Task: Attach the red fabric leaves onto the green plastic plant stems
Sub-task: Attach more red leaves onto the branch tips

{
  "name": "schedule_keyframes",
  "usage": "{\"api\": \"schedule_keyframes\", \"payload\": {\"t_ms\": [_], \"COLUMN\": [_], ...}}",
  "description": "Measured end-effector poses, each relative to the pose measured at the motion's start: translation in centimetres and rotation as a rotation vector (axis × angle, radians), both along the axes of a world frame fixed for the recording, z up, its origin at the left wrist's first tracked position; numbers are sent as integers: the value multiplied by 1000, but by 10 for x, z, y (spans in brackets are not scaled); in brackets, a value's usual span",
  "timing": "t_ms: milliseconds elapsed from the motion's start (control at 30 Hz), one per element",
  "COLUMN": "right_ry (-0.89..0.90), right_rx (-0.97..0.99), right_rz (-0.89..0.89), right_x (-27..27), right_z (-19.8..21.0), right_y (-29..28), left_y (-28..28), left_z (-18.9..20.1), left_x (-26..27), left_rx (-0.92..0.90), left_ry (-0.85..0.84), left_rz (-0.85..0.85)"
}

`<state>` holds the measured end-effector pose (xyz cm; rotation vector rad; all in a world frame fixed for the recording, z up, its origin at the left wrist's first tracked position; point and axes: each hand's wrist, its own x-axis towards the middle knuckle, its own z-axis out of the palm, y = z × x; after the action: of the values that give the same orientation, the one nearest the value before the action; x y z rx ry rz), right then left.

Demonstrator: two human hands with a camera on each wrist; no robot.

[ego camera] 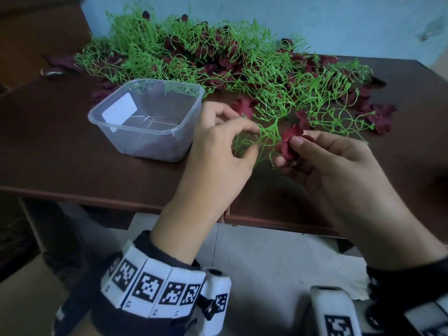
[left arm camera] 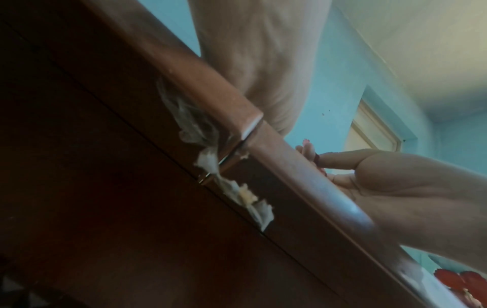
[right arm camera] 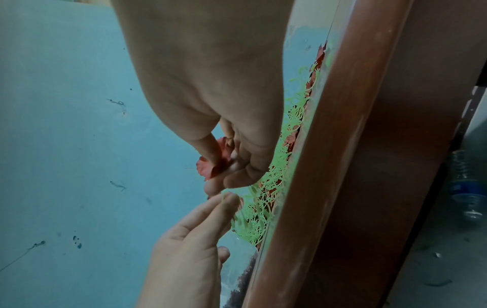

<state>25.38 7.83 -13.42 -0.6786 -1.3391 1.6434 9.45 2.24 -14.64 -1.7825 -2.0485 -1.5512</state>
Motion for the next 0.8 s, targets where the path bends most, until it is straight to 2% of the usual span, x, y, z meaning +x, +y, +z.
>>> {"api": "schedule_keyframes", "payload": {"t_ms": [233,367,533,667,800], "right_ry": [-47,-41,3,16,1], "right_rx": [7,-34,-111,-142,-124], "right_rz": [-24,-58,-30,-8,24], "right_x": [1,0,0,0,0], "right_z": [-2,-1,2,4,3], "right_y": [1,1,0,-1,-2], "left_y": [1,-1,0,2,2], "left_z": [0,2,1,-1,0], "left_x": [1,3,1,1,4], "left_rx": [87,145,148,148,179], "left_ry": [13,-34,-52,-167,-173], "left_rz": [-58,-88,-187,-294,-309]}}
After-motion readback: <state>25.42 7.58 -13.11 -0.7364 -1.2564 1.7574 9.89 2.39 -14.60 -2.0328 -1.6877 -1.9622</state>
